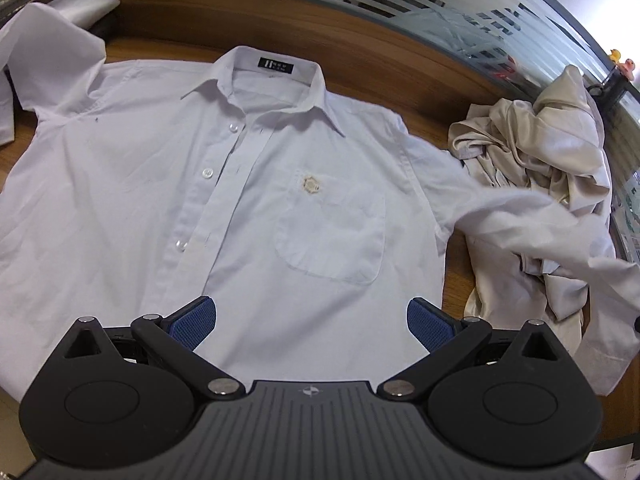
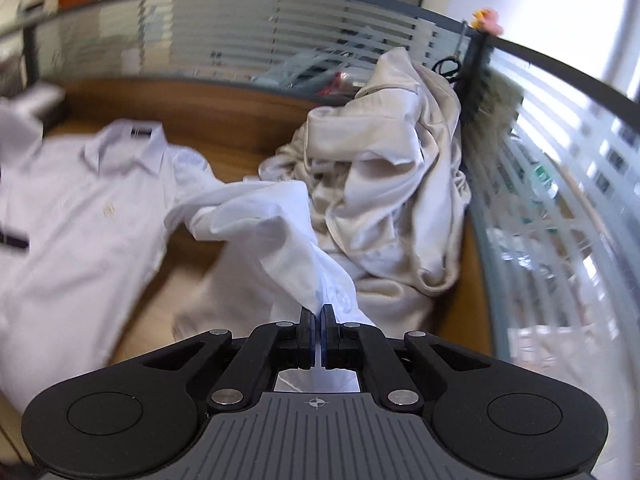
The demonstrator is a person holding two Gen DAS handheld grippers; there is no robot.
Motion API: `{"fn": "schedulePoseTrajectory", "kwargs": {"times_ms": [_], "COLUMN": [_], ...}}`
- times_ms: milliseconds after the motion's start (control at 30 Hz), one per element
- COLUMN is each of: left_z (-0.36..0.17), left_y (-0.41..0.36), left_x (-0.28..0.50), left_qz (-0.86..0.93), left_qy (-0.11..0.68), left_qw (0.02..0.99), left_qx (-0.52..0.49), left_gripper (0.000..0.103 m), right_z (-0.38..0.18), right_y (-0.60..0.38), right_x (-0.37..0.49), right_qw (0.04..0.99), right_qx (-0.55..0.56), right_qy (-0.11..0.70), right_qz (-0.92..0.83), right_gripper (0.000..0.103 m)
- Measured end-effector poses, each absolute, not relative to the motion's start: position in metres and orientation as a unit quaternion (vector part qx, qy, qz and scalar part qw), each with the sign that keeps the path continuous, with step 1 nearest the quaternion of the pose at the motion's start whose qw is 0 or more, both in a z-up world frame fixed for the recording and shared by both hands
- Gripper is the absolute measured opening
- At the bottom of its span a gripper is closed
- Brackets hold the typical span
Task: Fold clothes
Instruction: 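Grasp the white shirt sleeve cuff with the right gripper and lift it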
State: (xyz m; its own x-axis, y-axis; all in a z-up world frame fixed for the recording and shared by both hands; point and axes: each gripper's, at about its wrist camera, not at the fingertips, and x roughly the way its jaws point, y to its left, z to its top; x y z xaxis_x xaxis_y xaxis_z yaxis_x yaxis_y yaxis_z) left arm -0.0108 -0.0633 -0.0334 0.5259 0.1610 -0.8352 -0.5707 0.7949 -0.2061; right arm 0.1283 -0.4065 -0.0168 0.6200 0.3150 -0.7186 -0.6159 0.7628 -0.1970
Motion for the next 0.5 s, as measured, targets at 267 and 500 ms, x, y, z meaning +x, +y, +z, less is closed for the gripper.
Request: {"fn": "schedulePoseTrajectory", "kwargs": {"times_ms": [267, 500], "left_z": [-0.032, -0.031], "left_y": [-0.074, -0.086], "left_x": [0.002, 0.012], "left_qz": [0.207, 0.182], "left_qy": [0.445, 0.456], "left_qw": [0.844, 0.847], "left_qx": [-0.214, -0.205], "left_gripper": [0.102, 0.102], "right_z": [-0.075, -0.093], "right_y": [-0.406, -0.403], "right_x": [0.1, 0.084], "right_qw": [0.846, 0.844], "right_qx": [-0.287, -0.354], "right_qy": [0.355, 0.309], "right_qz": [0.274, 0.257], "right_gripper": [0.005, 0.005]}}
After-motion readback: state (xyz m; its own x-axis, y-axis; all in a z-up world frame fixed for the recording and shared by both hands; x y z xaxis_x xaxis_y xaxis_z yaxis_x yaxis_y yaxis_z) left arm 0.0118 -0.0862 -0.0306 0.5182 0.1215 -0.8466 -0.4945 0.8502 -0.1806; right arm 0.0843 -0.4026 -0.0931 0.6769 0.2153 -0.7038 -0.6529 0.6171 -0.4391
